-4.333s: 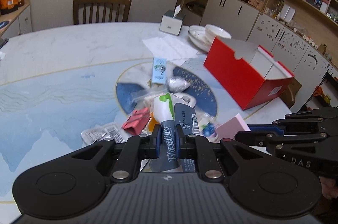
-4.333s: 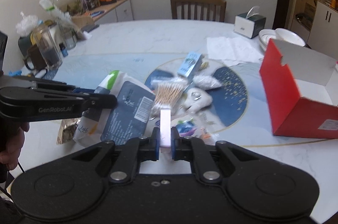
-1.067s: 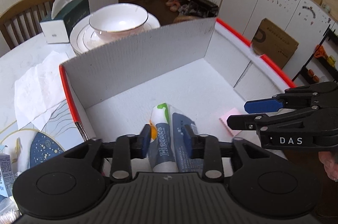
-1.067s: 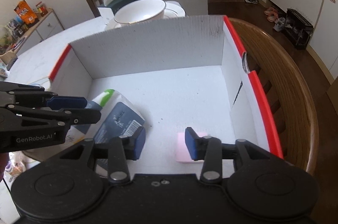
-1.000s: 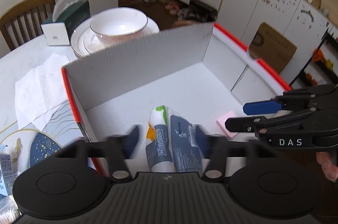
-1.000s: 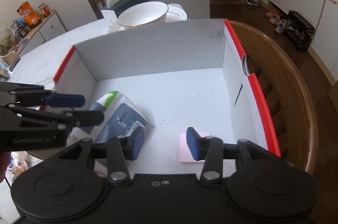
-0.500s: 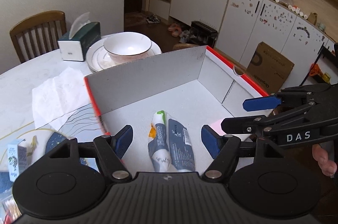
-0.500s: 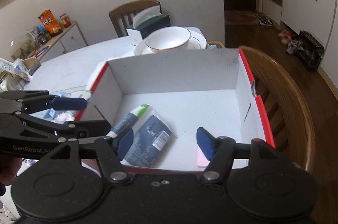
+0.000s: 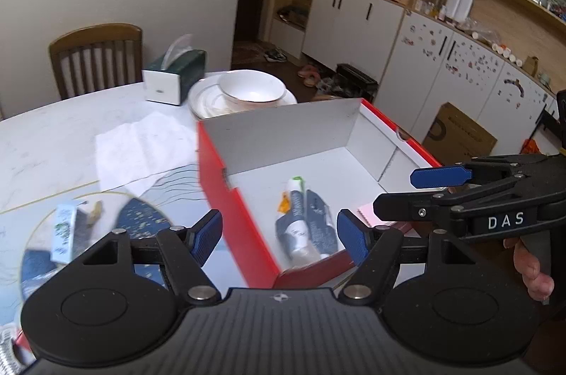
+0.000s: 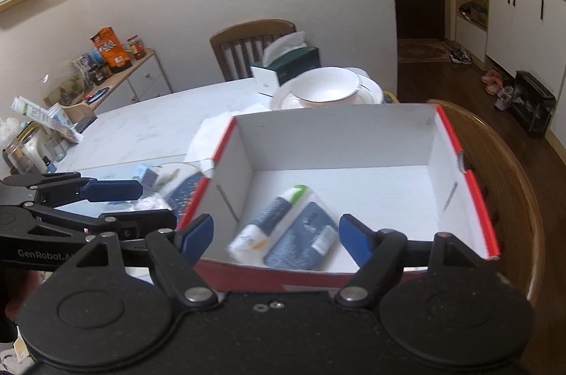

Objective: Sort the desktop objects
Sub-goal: 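Move both tools back over the pile of items on the table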

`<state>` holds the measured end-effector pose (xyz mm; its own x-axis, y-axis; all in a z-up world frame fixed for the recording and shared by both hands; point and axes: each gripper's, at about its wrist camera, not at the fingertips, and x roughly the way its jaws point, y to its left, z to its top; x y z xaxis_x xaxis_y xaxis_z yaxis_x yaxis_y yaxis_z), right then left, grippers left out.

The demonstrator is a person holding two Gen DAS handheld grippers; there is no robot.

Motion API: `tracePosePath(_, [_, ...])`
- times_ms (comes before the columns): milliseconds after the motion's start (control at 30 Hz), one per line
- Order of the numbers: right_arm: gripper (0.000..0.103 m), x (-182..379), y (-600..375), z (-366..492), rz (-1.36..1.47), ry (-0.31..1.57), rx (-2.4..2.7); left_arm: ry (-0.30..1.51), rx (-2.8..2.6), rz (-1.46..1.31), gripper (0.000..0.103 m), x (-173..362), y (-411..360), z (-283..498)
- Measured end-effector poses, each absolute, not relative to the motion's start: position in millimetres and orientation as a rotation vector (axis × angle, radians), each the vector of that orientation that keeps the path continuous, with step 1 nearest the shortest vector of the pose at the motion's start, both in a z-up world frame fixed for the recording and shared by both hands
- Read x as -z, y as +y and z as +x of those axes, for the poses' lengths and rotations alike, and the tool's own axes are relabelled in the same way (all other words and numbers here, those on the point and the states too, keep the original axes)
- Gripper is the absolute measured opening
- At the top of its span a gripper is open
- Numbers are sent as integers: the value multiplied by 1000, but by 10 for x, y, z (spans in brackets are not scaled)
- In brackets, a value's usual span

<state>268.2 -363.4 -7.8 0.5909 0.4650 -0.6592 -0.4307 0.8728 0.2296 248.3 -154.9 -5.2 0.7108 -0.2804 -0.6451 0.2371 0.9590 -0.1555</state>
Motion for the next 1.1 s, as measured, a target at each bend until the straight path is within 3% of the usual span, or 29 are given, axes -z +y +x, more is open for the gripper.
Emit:
tracePosePath(533, [94,91,-2626,2004,-15,752,-650,678,129,-114,83,46,-381,1674])
tracePosePath(633, [95,114,-2427,1908,-16,763,-657,674,121,-124,91,85,-144,1547])
tracePosePath(700, [96,136,-2309,1841,-23,769,-654,674,120,-120,103,119,-4,1463])
tracePosePath(1100, [96,399,-1598,1610,-85,823,-630,731,125,-87,103,435,792,1108])
